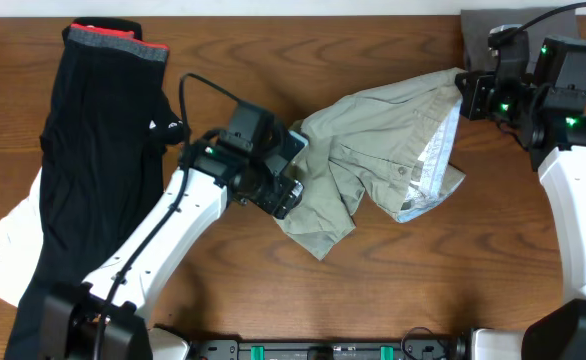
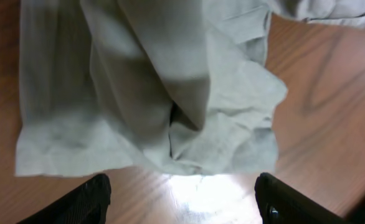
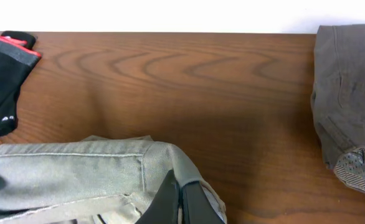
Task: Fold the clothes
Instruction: 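Pull the shorts' left side outward with the left gripper to spread them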
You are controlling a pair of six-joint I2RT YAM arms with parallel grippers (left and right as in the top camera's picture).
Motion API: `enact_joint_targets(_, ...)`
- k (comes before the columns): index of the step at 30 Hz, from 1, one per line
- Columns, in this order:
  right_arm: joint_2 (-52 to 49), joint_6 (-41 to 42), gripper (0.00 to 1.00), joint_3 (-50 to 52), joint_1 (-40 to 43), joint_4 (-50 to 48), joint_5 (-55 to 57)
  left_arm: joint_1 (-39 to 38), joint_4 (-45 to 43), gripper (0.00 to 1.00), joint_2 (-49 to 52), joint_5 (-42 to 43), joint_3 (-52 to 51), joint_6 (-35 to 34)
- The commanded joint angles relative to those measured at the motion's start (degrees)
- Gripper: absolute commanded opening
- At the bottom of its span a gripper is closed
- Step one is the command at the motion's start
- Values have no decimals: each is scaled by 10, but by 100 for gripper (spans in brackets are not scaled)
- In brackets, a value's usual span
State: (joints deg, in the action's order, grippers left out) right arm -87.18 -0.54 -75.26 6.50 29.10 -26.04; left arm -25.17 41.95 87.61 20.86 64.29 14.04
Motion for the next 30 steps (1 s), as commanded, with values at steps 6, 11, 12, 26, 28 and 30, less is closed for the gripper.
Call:
enact_joint_targets(6, -2, -8, 1, -16, 0, 1, 1, 0, -76, 76, 19, 6, -50, 7)
enact_joint_targets(11, -2, -8, 1, -16, 0, 2, 1, -8, -109, 76, 51, 17, -50, 4)
enact_joint_targets(12, -2, -8, 1, -16, 0, 3, 1, -12, -115, 76, 60, 27, -50, 3)
enact_joint_targets(26, -2, -8, 1, -16, 0, 5, 1, -25, -112, 13, 127, -56, -50, 0)
enact_joint_targets(28, -2, -8, 1, -16, 0, 5, 1, -24, -112, 6, 126, -88, -49, -24)
enact_joint_targets(30, -2, -8, 1, -16, 0, 4, 1, -21, -107, 6, 122, -131, -41, -63)
